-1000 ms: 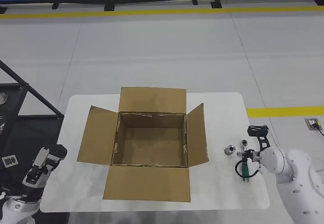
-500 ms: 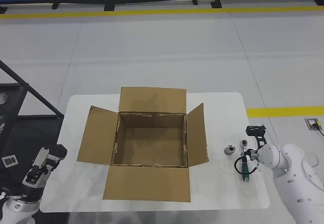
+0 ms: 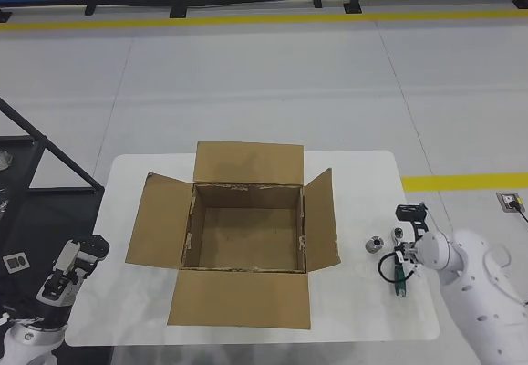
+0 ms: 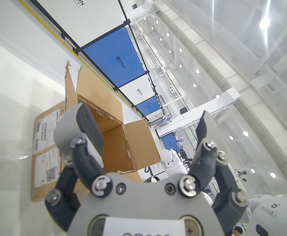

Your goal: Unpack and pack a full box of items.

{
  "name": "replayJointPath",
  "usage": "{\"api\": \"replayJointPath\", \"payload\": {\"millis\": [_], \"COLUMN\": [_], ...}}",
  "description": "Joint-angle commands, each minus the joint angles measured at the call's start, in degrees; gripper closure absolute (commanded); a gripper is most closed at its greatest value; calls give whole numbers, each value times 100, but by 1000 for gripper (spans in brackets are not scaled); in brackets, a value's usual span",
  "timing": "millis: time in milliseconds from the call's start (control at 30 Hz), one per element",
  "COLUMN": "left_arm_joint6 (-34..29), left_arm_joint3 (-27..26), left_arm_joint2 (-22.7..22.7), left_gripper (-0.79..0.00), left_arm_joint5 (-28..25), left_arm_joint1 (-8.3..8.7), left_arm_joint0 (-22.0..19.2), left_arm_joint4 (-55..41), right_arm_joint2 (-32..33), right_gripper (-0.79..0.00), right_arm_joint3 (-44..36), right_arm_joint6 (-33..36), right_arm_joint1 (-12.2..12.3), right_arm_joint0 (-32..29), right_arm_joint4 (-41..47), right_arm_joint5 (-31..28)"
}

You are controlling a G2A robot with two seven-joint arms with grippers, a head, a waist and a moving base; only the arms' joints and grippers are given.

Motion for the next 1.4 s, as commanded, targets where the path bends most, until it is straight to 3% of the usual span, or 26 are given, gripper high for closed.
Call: {"api": "replayJointPath", "payload": {"millis": [0, 500, 733, 867, 1067, 1200, 1367], "left_arm_joint6": [0, 0, 0, 0, 0, 0, 0], "left_arm_joint3": [0, 0, 0, 0, 0, 0, 0], "left_arm_joint2": [0, 0, 0, 0, 0, 0, 0], "left_gripper": [-785, -785, -785, -785, -785, -785, -785], "left_arm_joint5": [0, 0, 0, 0, 0, 0, 0], "left_arm_joint1": [0, 0, 0, 0, 0, 0, 0], "left_arm_joint0": [0, 0, 0, 0, 0, 0, 0], "left_arm_joint4": [0, 0, 0, 0, 0, 0, 0], "right_arm_joint2": [-21, -172, -215, -243, -200, -24, 511], "right_gripper": [-326, -225, -117, 0, 0, 0, 0], "right_arm_joint3": [121, 674, 778, 830, 874, 568, -531], "right_arm_joint6": [-18, -162, -175, -175, -217, -293, -313], "right_arm_joint1": [-12, -82, -100, -112, -104, -54, 89], "right_arm_joint0": [57, 296, 359, 387, 427, 334, -62], "right_arm_joint4": [51, 232, 270, 305, 337, 342, 240], "right_arm_joint5": [-17, -104, -123, -136, -194, -212, -167]}}
